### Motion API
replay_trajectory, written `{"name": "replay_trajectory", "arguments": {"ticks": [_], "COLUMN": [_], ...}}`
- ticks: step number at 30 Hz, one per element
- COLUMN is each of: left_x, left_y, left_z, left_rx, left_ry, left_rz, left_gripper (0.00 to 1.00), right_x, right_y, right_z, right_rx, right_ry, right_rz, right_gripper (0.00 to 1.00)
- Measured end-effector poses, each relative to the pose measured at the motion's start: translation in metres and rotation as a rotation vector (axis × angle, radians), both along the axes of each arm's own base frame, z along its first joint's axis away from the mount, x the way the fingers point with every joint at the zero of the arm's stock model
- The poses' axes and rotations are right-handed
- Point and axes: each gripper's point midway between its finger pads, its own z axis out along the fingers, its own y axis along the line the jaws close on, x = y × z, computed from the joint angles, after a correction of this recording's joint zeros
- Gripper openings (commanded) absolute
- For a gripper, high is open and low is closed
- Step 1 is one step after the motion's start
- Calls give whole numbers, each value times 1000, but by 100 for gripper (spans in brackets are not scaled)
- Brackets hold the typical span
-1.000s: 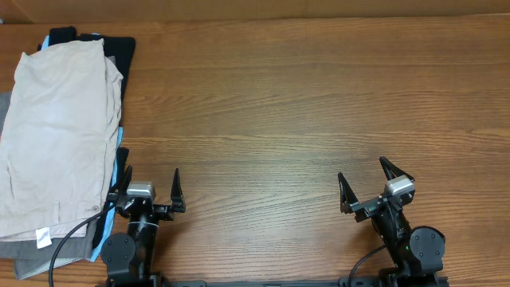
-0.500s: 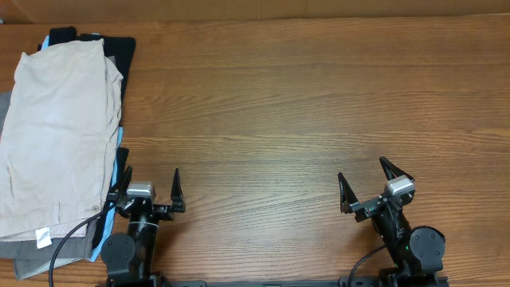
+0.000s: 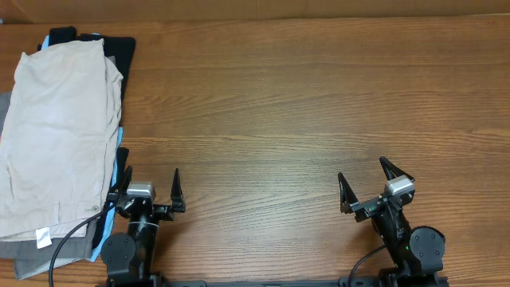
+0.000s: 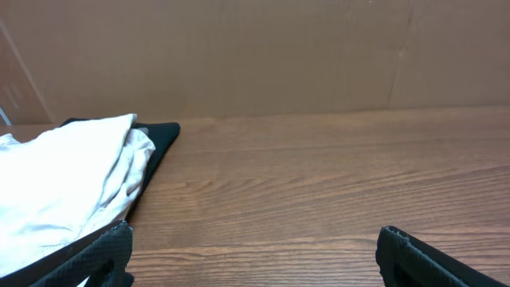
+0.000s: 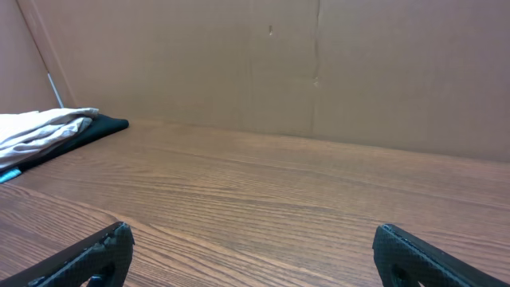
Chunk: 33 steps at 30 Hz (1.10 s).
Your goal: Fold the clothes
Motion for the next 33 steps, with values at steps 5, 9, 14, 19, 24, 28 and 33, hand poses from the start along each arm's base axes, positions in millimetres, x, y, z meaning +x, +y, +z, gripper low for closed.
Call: {"name": "replay_trajectory", "arguments": {"ticks": [5, 9, 14, 19, 24, 28, 33], "left_x": [0, 0, 0, 0, 0, -2, -3], "left_y": [0, 0, 0, 0, 0, -1, -1], "left_z": [0, 0, 0, 2, 21, 33, 88], "left_rx": [0, 0, 0, -2, -55, -133, -168], "left_ry": [0, 0, 0, -7, -82, -81, -89], "left_rz": [0, 0, 0, -1, 0, -2, -3], "left_gripper": [100, 100, 100, 100, 100, 100, 100], "right_x": [0, 0, 0, -2, -6, -9, -21], "right_y": [0, 0, -1, 5, 12, 16, 17], "right_z": [0, 0, 0, 5, 24, 27, 76], "right_rx": [0, 0, 0, 8, 74, 122, 155], "right_ry": [0, -1, 0, -18, -71, -55, -132], "right_rz": [0, -1, -6, 29, 79, 107, 131], "right_gripper": [100, 100, 100, 100, 100, 100, 100]}}
